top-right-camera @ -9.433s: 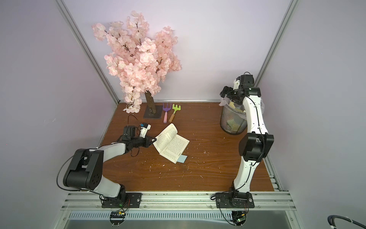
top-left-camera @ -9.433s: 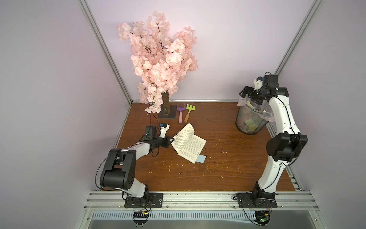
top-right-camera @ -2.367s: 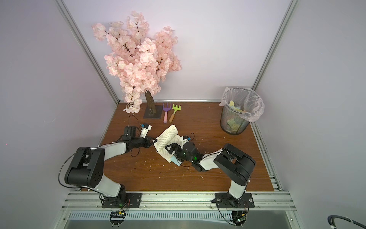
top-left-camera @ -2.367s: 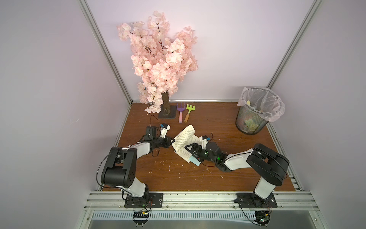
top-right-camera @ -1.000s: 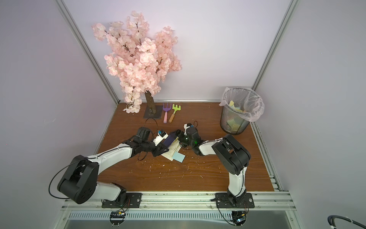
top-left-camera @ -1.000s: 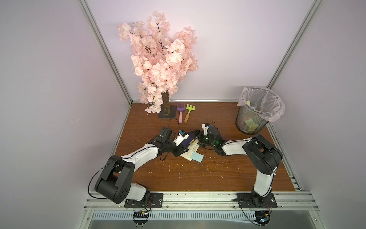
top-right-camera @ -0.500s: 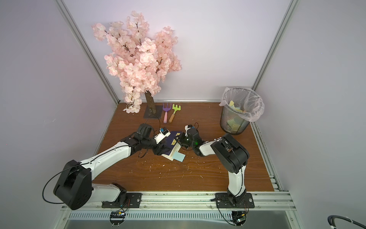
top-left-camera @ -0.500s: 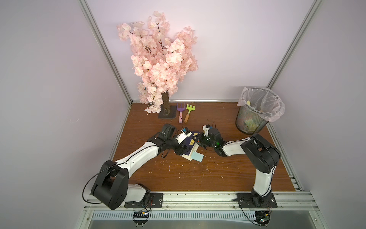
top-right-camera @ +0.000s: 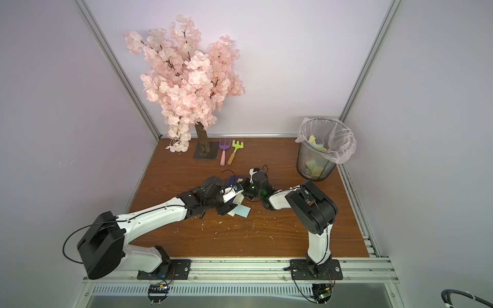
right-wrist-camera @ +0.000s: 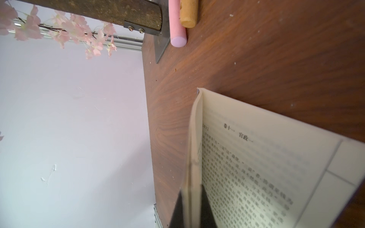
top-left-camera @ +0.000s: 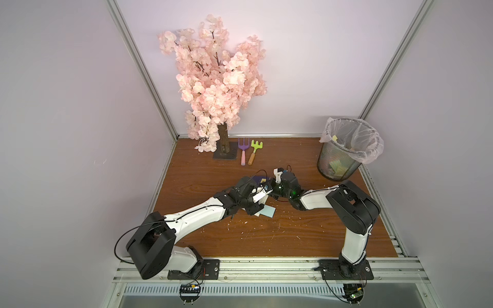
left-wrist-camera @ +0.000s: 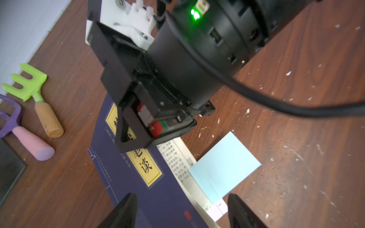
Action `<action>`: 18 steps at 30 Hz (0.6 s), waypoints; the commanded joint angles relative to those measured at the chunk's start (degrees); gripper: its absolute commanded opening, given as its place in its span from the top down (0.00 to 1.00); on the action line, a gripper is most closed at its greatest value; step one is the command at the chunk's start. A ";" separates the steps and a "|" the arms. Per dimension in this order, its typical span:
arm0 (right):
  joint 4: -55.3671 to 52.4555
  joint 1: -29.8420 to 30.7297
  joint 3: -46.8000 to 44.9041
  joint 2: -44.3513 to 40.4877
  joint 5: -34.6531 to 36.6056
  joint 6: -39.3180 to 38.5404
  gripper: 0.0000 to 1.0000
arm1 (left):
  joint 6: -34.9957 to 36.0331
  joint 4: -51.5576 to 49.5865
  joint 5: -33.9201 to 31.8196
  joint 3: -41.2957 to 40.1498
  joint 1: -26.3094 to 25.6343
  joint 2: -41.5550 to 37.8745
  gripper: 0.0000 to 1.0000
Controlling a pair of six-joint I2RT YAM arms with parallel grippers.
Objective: Peel off the used sticky note
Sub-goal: Turn the page of the book at the center of the board.
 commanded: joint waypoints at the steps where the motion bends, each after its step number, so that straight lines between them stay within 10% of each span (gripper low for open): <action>1: 2.68 -0.14 -0.02 -2.62 0.48 1.26 0.92 | 0.48 1.94 -7.66 0.12 -1.60 2.69 0.28; 18: 1.04 -0.17 -0.12 -4.29 4.38 4.35 0.94 | -1.70 -3.47 -14.96 5.25 -3.41 8.79 0.40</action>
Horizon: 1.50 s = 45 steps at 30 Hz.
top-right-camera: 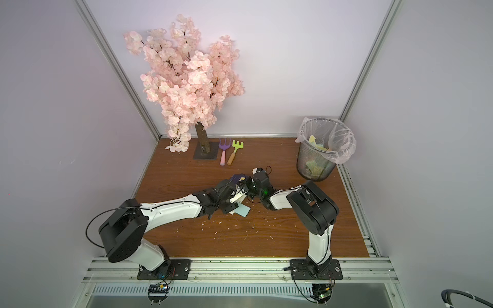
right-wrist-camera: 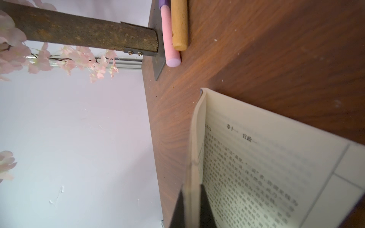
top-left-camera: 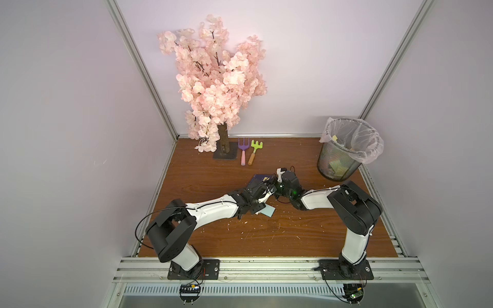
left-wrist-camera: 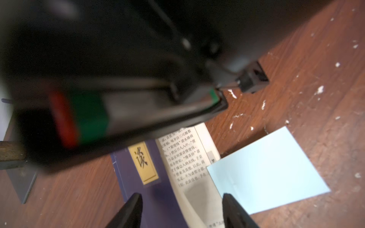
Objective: Peel off the used sticky note
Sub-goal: Turn the page of the book at the center of the board.
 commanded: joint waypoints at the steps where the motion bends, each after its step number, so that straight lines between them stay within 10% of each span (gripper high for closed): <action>1: 0.97 0.12 0.15 -3.39 -0.10 0.61 0.94 | -0.53 -2.88 -1.49 1.20 -0.41 -0.81 0.40; 9: 1.92 -0.07 1.76 -2.26 -1.94 0.86 0.94 | 2.46 -3.34 7.74 -4.68 -0.41 -8.54 0.24; 22: 3.37 -0.30 1.78 -1.75 -2.96 1.65 0.94 | 4.20 6.91 -2.49 -9.21 -0.50 -6.30 0.25; 34: 3.59 -0.46 1.52 -0.67 -3.33 1.53 0.74 | 3.66 5.79 2.02 -10.40 -0.50 -10.17 0.53; 45: 1.27 -0.40 0.99 -2.44 -3.06 -1.10 0.68 | 1.06 2.97 5.17 -9.26 -0.46 -10.78 0.99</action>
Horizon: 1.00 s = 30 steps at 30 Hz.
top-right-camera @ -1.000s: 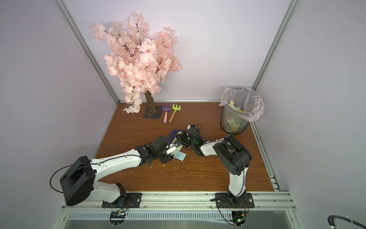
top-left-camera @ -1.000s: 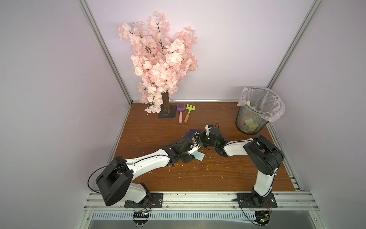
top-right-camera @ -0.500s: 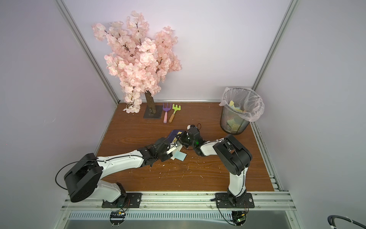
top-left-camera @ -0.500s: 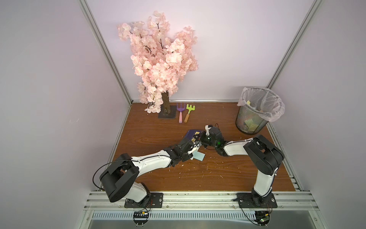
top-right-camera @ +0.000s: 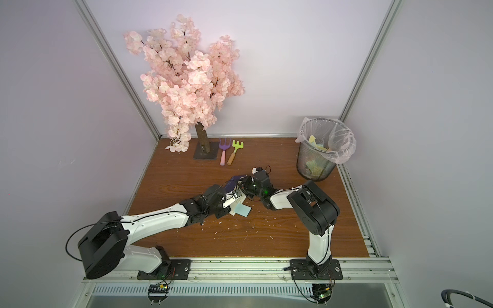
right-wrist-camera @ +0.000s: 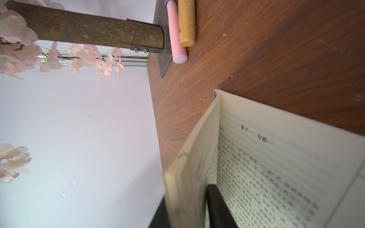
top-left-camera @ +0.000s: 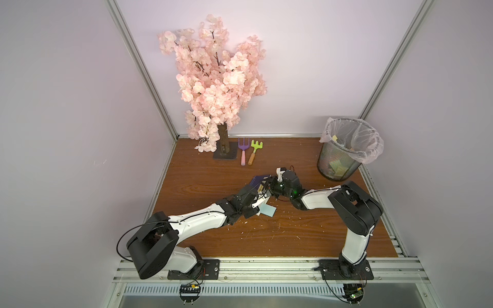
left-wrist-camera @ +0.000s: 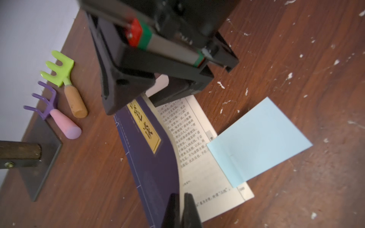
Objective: Peel off the used sticky note
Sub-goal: Turn the page of the book at the center of the board.
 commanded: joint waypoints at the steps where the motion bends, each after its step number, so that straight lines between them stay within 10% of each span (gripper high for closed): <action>1: -0.43 -0.17 1.12 -2.74 -0.55 -2.90 0.66 | -1.94 -2.77 2.21 1.21 -0.37 -0.23 0.99; 17: -15.18 -1.78 -3.56 -16.22 -0.07 -16.14 0.39 | -16.37 -4.63 43.12 5.23 25.27 1.67 0.99; 30: -19.29 5.91 -6.41 -15.17 4.14 -20.77 0.48 | -22.16 1.38 52.26 2.47 35.98 4.71 0.99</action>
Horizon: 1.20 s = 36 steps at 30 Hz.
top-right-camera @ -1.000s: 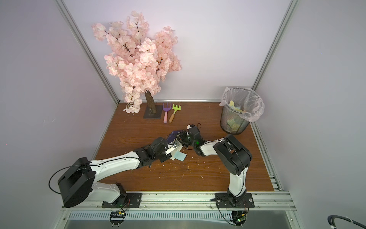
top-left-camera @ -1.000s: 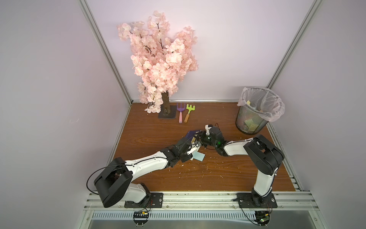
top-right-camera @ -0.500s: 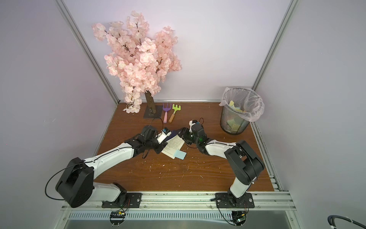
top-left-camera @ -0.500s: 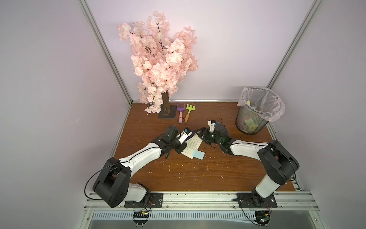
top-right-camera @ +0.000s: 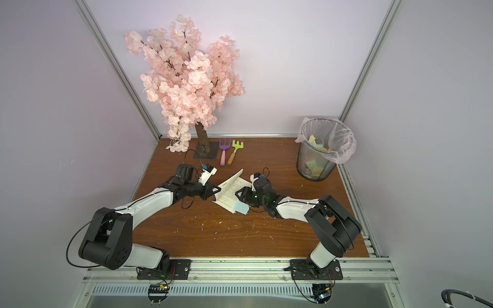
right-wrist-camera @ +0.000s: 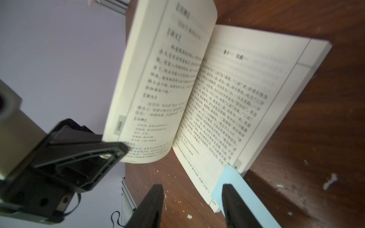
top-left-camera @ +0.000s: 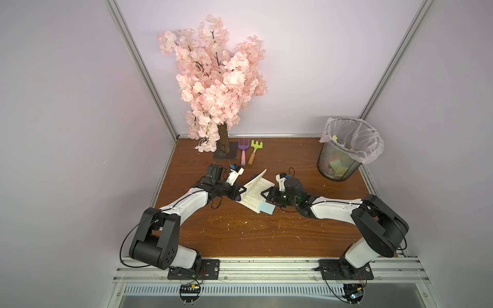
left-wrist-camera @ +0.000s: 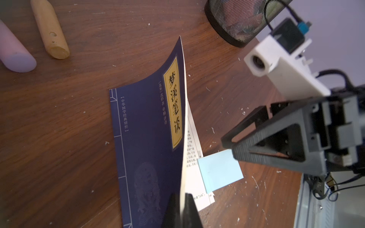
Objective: Peel off the used sticky note
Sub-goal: Turn the page of the book at the center of the board, then tear off the note from the book.
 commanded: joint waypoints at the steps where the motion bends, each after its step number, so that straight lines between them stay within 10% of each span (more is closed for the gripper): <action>1: -2.07 0.72 -0.53 -1.81 3.00 -3.05 0.48 | -2.43 2.14 3.14 -1.52 3.24 1.31 0.99; 13: -4.47 1.10 -9.10 -8.24 3.74 -3.18 0.45 | -5.13 4.52 3.18 -2.12 6.58 4.56 0.99; 26: 13.68 3.96 -10.26 2.91 -2.43 5.90 0.49 | -5.80 4.14 2.11 -1.97 7.53 6.97 0.99; 36: 18.73 2.85 -9.87 6.23 -2.59 8.57 0.95 | -6.11 4.01 1.82 -1.81 8.03 6.78 0.99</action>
